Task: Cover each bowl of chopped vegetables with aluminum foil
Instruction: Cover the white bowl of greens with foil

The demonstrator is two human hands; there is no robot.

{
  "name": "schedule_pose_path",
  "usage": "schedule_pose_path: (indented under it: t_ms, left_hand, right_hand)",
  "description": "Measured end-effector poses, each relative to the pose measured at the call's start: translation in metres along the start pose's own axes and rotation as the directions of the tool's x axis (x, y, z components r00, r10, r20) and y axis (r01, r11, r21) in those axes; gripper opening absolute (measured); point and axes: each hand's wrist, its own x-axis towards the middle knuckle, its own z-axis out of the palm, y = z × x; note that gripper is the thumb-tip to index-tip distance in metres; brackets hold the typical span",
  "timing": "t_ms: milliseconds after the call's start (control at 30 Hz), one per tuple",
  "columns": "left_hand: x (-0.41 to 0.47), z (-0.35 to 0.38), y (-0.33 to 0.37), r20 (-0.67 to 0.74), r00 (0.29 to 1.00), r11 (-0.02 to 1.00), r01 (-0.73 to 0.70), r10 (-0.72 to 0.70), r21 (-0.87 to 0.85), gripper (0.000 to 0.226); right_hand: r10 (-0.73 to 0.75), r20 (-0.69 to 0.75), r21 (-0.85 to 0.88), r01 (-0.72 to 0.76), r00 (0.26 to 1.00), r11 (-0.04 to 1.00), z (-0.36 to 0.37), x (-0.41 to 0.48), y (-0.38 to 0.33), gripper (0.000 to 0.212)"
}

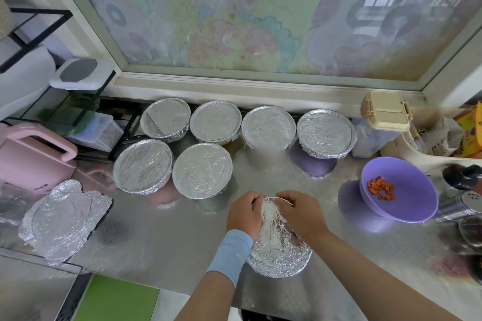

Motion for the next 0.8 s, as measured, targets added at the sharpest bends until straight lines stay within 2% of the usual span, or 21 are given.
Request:
schedule_pose_path:
  t_ms: [67,200,433,667,800]
  left_hand:
    - [-0.003,0.002,-0.001,0.004,1.0,1.0,0.009,-0.009,-0.018,0.022]
    - [-0.003,0.002,0.002,0.03,0.998,0.995,-0.056,0.054,0.079,0.03]
    - [-0.007,0.006,0.001,0.019,1.0,1.0,0.025,-0.025,-0.019,0.023]
    - [-0.013,0.01,-0.004,-0.071,0.997,0.998,0.002,0.003,0.06,0.024]
    - [-0.014,0.011,-0.001,-0.102,0.995,0.997,0.012,-0.003,0.082,0.025]
  right_hand:
    - [0.023,-0.006,0.043,-0.022,1.0,0.999,0.001,-0.003,0.0,0.008]
    - [0.079,0.026,0.141,-0.082,0.997,0.987,-0.002,-0.002,-0.004,0.007]
    - [0.003,0.035,0.079,-0.006,0.999,0.997,-0.004,-0.003,-0.003,0.012]
    - [0.047,-0.003,0.161,-0.046,0.999,0.986,-0.004,-0.013,-0.002,0.017]
    - [0.01,0.045,0.072,-0.013,0.999,0.997,-0.007,-0.005,0.0,0.017]
